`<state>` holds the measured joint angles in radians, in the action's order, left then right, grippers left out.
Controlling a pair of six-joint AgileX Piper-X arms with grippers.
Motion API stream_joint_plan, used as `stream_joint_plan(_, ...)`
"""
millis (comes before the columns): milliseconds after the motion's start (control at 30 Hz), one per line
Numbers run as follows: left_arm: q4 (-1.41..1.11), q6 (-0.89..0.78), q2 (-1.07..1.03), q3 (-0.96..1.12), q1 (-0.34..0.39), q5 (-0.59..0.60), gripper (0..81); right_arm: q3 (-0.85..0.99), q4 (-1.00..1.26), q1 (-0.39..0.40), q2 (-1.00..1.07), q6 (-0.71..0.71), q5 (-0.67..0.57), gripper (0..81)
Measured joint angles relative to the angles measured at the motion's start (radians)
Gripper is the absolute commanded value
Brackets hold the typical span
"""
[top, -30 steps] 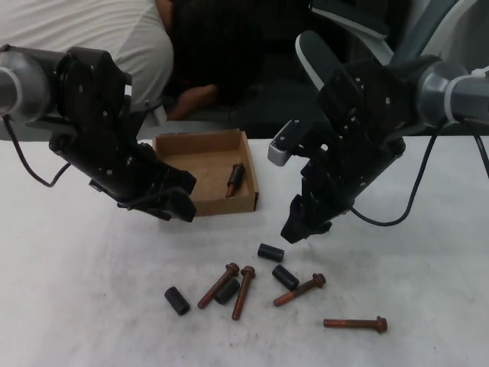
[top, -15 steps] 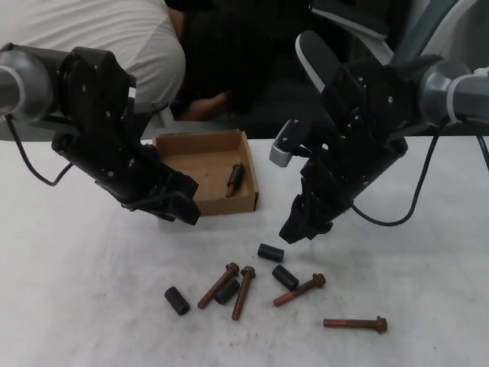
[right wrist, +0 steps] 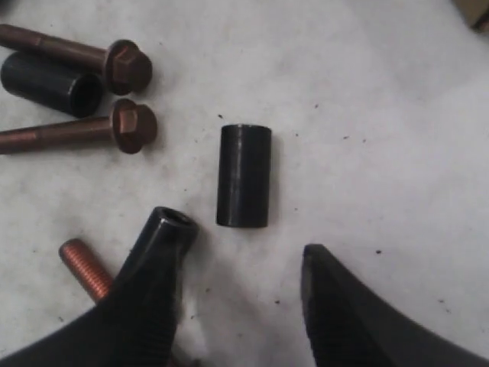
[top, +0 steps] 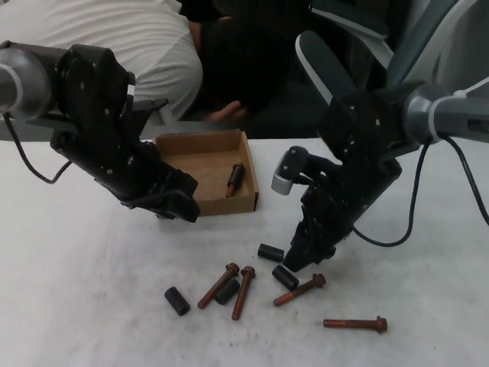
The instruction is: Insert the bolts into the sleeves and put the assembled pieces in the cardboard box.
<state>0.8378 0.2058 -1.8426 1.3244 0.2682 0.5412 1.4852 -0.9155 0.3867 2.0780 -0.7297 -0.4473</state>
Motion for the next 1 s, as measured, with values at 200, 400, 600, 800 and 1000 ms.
stream_joint_plan(200,0.0,0.0,0.0,0.0,0.0,0.0,40.7,0.0,0.01,0.002,0.001,-0.029,0.004,45.6)
stream_joint_plan(400,0.0,0.002,0.0,0.0,0.0,0.0,40.7,0.0,0.054,0.009,0.002,-0.028,0.006,45.6)
stream_joint_plan(600,0.0,0.011,0.0,0.0,0.0,0.0,40.7,0.0,0.098,0.029,0.005,-0.028,0.006,45.6)
stream_joint_plan(800,0.0,0.014,0.0,0.0,0.0,0.016,40.7,0.008,0.108,0.052,0.036,-0.028,0.006,45.6)
stream_joint_plan(1000,0.0,0.017,0.0,0.0,0.0,0.031,40.7,0.015,0.109,0.062,0.04,-0.03,0.011,41.7)
